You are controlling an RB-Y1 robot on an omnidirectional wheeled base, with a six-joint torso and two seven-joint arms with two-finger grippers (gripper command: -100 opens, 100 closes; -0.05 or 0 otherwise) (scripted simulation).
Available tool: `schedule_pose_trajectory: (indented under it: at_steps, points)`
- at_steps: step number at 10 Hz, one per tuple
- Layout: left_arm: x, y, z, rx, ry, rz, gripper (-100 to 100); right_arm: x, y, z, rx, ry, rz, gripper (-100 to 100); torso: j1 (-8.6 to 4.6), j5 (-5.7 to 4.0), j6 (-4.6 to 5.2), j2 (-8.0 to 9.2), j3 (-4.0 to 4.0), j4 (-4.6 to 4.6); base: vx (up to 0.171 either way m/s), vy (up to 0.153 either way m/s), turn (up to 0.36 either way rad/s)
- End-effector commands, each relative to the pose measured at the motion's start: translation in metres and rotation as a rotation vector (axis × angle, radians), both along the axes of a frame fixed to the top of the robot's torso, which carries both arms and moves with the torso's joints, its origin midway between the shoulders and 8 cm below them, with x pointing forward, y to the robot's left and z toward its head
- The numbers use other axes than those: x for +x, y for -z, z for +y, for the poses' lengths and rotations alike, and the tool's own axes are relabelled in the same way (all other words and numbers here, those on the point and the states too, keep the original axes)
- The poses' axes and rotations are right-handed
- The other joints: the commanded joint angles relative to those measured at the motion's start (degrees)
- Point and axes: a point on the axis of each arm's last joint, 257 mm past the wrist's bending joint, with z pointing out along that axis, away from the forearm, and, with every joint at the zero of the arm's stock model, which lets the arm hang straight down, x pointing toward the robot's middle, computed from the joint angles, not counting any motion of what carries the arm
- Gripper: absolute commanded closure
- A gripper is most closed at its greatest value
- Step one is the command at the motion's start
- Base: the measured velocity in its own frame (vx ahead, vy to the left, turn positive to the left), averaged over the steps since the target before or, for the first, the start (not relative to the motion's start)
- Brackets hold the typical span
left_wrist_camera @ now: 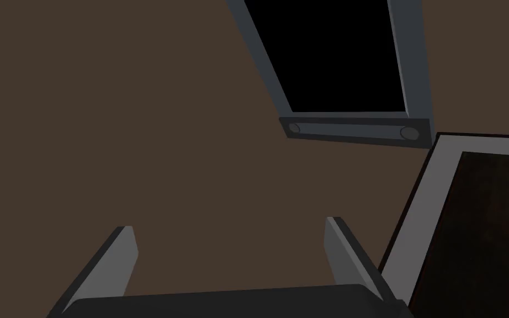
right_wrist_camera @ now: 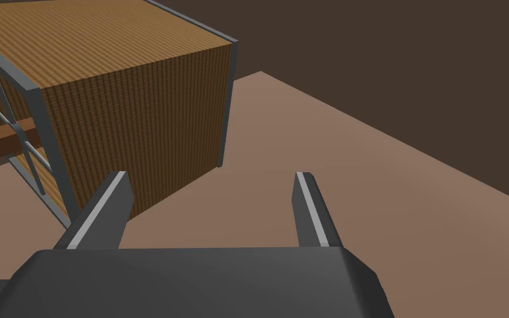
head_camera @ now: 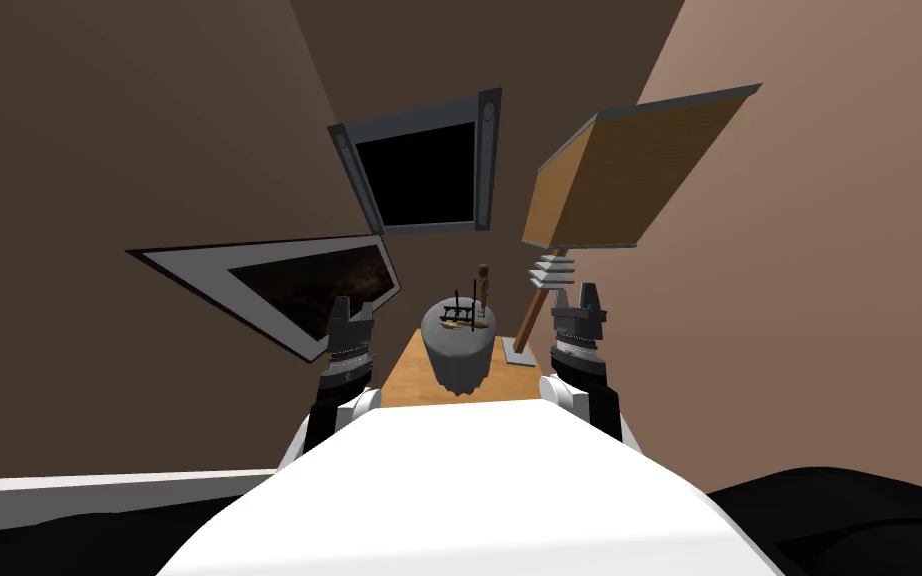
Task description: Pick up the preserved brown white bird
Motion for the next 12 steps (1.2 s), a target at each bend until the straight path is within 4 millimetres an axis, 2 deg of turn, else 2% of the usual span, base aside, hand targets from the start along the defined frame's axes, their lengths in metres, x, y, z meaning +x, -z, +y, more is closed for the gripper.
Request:
schedule_pose_trajectory:
  at_steps: [1, 4, 8, 9, 11, 12]
  points:
    - [0.015, 0.008, 0.001, 0.024, 0.015, 0.036, -100, 0.0, 0.0, 0.0, 0.0, 0.0, 0.0, 0, 0.0, 0.0, 0.0, 0.0, 0.0, 0.0, -0.016, 0.039, -0.112]
    - [0.04, 0.021, 0.008, 0.03, 0.018, 0.092, -100, 0.0, 0.0, 0.0, 0.0, 0.0, 0.0, 0, 0.31, 0.07, 0.01, 0.14, 0.08, 0.03, -0.044, 0.07, -0.113]
    - [0.085, 0.047, 0.031, 0.003, -0.003, 0.194, -100, 0.0, 0.0, 0.0, 0.0, 0.0, 0.0, 0, 0.42, 0.09, 0.0, 0.12, 0.07, 0.02, -0.044, 0.086, -0.151]
    - [0.086, 0.048, 0.032, 0.002, -0.004, 0.2, -100, 0.0, 0.0, 0.0, 0.0, 0.0, 0.0, 0, 0.37, 0.09, 0.01, 0.15, 0.08, 0.03, -0.04, 0.055, -0.08]
    - [0.108, 0.063, 0.048, -0.025, -0.026, 0.259, -100, 0.0, 0.0, 0.0, 0.0, 0.0, 0.0, 0, 0.2, 0.05, 0.01, 0.08, 0.05, 0.02, -0.036, 0.052, -0.157]
    - [0.112, 0.066, 0.049, -0.03, -0.026, 0.268, -100, 0.0, 0.0, 0.0, 0.0, 0.0, 0.0, 0, 0.26, 0.06, 0.01, 0.1, 0.06, 0.02, -0.037, 0.052, -0.07]
